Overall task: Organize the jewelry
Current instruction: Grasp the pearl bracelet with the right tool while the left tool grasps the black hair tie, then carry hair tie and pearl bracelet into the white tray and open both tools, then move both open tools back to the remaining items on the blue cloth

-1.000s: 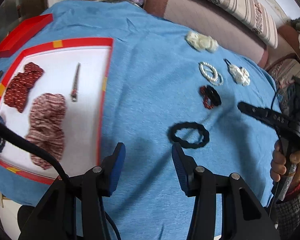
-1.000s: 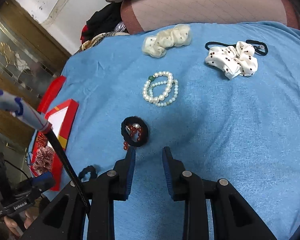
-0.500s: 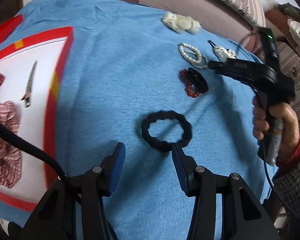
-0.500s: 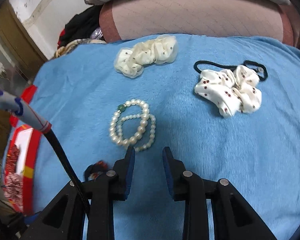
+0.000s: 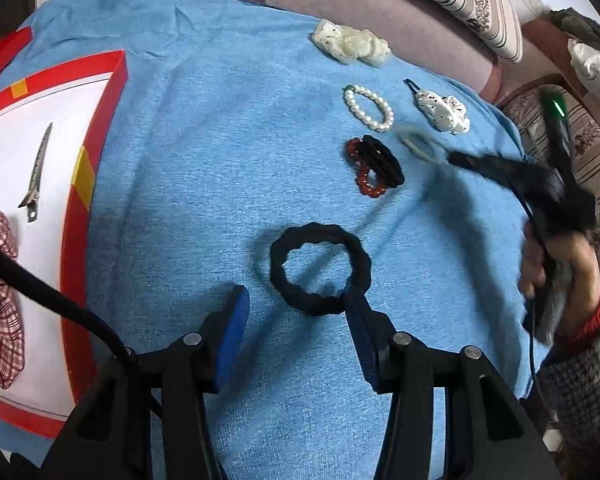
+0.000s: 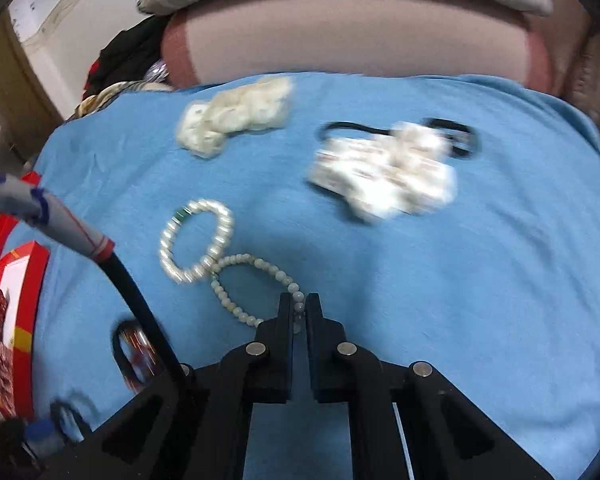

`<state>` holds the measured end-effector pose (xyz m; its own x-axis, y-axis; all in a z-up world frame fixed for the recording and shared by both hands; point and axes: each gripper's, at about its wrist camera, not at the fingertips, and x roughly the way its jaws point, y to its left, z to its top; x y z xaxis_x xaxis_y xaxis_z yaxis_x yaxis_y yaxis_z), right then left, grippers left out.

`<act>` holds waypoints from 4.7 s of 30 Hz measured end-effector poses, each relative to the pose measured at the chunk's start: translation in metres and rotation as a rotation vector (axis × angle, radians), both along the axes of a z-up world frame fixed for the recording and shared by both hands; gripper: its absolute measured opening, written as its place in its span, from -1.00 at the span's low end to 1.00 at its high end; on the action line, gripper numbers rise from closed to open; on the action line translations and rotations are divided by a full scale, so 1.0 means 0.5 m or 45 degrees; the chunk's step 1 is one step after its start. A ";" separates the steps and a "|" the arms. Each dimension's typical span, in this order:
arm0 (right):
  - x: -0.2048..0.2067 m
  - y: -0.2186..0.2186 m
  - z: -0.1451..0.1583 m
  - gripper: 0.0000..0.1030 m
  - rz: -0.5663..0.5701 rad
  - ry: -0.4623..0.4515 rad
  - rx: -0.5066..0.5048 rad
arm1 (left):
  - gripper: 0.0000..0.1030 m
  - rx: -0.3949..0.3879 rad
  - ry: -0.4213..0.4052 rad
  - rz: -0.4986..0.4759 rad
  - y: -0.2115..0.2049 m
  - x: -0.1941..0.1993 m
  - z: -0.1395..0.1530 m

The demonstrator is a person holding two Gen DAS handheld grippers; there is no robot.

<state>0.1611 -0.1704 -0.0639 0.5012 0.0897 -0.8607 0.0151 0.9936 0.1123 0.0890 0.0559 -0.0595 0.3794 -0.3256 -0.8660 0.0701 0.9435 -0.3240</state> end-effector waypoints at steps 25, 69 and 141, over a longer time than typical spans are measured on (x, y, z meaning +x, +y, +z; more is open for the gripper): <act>-0.170 -0.080 -0.041 -0.21 -0.057 -0.002 0.019 | -0.30 -0.127 0.049 -0.028 -0.017 0.068 -0.019; -0.104 0.588 0.199 -0.87 0.750 -0.164 0.146 | -0.87 0.186 -0.164 0.482 0.453 0.026 0.142; -0.264 0.013 0.055 -0.06 0.041 -0.100 0.113 | -0.23 -0.026 -0.007 0.032 -0.079 0.145 0.065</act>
